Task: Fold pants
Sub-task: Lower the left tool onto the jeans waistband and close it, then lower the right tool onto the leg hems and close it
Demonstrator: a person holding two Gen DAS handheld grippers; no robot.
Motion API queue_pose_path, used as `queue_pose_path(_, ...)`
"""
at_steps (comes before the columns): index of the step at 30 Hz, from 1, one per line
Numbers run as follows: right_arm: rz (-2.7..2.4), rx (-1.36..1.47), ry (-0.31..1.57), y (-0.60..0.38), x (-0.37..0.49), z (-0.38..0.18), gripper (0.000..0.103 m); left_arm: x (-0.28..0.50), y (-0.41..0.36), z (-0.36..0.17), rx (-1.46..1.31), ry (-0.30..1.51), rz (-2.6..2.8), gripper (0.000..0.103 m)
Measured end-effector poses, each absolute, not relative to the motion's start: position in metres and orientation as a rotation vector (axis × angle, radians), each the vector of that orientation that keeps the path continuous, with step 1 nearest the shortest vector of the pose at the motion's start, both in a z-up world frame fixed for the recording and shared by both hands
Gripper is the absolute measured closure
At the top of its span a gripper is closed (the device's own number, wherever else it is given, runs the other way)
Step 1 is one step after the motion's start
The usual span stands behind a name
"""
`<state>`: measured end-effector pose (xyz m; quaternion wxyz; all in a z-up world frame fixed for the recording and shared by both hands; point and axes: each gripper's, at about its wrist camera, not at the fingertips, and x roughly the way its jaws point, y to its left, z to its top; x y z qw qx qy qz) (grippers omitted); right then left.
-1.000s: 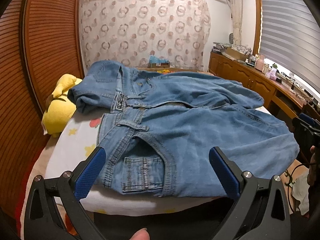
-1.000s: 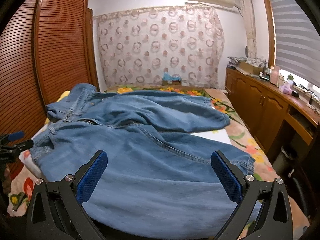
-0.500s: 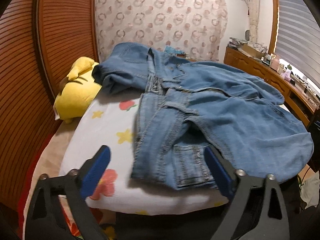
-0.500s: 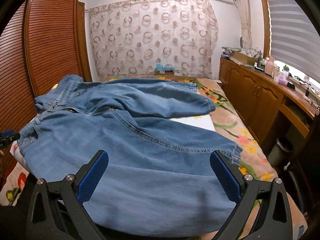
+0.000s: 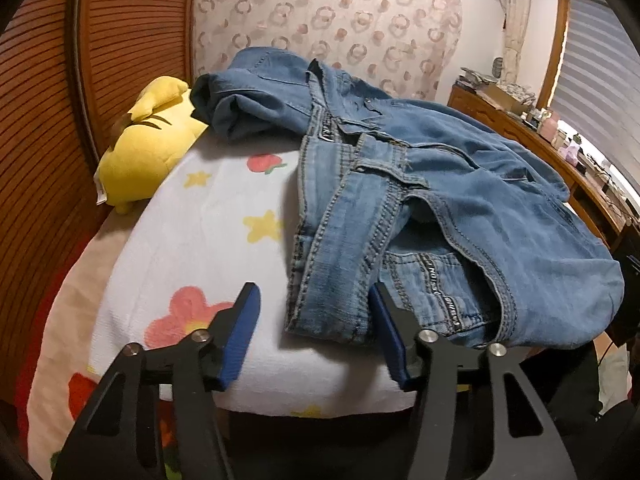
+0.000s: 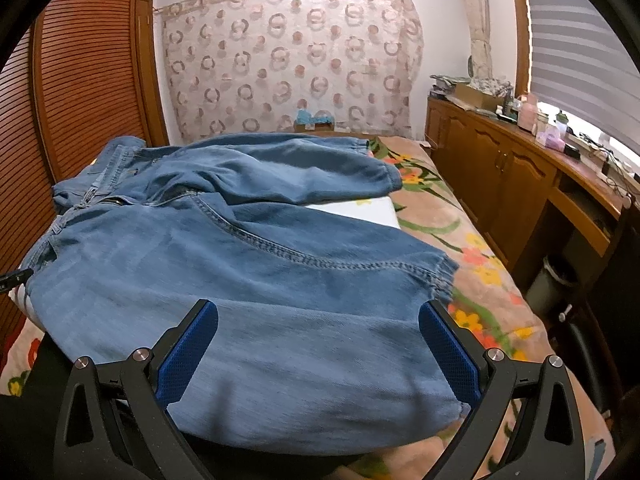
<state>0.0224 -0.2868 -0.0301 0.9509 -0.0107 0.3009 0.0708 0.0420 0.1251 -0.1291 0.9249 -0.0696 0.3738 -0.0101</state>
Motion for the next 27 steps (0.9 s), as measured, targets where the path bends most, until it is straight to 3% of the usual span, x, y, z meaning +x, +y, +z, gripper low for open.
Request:
queue_pose_path(5,0.124,-0.024,0.624,-0.290,0.022,-0.029,0.002,0.042,0.123,-0.128,-0.143,0.760,-0.054,0.064)
queue_pose_path(7,0.113,-0.013,0.626,-0.295,0.020,-0.029,0.002,0.042,0.122,-0.126,-0.136,0.754,-0.066,0.080)
queue_pose_path(8,0.109,-0.009,0.628,-0.296,0.019,-0.029,0.002,0.041,0.120,-0.124,-0.139,0.747,-0.082,0.084)
queue_pose_path(19,0.101,0.011,0.639,-0.300,0.021,-0.028,0.002,0.030,0.103,-0.068,-0.074,0.611,-0.105,0.086)
queue_pose_path(27,0.085,0.045,0.669,-0.318,0.023,-0.036,0.003,0.033,0.101,-0.065,-0.071,0.609,-0.106,0.086)
